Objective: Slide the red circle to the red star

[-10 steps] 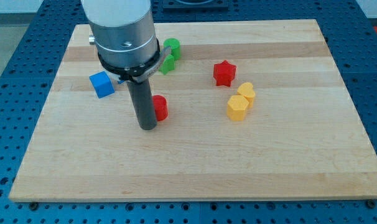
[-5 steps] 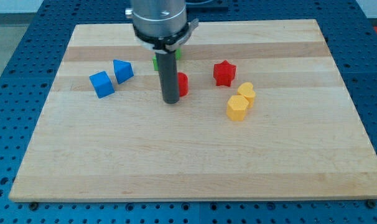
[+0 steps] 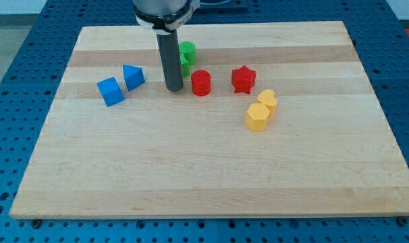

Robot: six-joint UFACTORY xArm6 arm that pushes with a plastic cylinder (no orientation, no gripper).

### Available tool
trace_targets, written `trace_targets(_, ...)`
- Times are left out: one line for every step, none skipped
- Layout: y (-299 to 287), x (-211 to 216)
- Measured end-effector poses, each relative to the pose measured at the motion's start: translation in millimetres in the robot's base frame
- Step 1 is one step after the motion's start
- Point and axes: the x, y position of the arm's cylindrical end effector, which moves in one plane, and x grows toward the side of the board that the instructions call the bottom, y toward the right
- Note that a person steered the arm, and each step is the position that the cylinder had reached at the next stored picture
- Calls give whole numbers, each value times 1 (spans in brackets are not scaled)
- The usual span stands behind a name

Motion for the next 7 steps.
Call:
trace_targets(20,0)
trace_targets(42,0)
trace_targets(65,0)
trace_targets(93,-1)
trace_targets(116,-4)
trace_targets(98,-4)
trace_targets(53,9)
